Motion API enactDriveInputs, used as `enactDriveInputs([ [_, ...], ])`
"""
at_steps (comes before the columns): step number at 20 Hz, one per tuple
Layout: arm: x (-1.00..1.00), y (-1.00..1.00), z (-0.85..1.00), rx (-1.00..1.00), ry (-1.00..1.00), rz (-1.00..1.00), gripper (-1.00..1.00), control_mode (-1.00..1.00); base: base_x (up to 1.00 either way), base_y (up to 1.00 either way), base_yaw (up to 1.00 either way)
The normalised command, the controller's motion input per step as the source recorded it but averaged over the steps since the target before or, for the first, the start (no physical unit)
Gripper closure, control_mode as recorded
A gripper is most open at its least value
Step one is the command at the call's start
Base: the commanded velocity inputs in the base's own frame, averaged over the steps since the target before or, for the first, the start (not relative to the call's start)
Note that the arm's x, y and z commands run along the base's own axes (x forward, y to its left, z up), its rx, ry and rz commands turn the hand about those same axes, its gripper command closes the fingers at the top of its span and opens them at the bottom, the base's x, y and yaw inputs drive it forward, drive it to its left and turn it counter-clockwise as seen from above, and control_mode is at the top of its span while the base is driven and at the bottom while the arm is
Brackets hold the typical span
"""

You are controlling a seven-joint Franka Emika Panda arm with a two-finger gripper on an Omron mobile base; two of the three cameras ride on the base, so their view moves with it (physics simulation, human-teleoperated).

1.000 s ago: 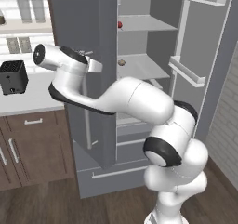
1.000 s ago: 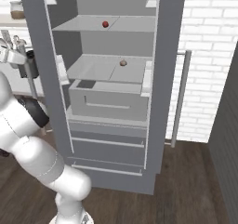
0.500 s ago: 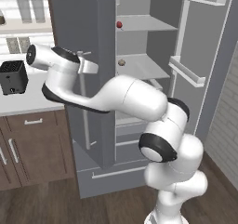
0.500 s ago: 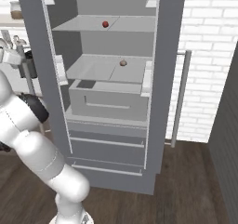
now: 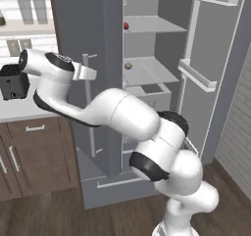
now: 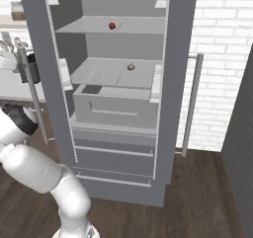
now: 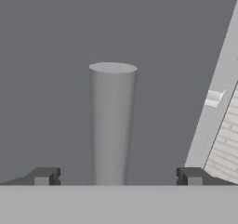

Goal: Take the strawberry from the fridge and place it on top of the pancake, located on the dining counter.

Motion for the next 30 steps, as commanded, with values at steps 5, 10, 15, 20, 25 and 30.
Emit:
enactDriveInputs([
  [5,-0.82,-0.09,0.0,0.0,0.0,0.04,-1.0,-1.0,0.0,0.0,0.0],
  [10,-1.0,-0.51,0.0,0.08,0.0,0.23,-1.0,-1.0,0.0,0.0,0.0],
  [15,-1.0,-1.0,-0.24,0.4,0.0,0.38,-1.0,-1.0,0.0,0.0,0.0],
  [20,-0.91,-1.0,-0.25,0.5,-0.03,0.36,-1.0,-1.0,0.0,0.0,0.0],
  [25,-0.08,-1.0,-0.17,0.4,0.01,0.33,-1.0,-1.0,0.0,0.0,0.0],
  [30,0.41,-1.0,0.0,0.55,0.0,0.18,-1.0,-1.0,0.0,0.0,0.0],
])
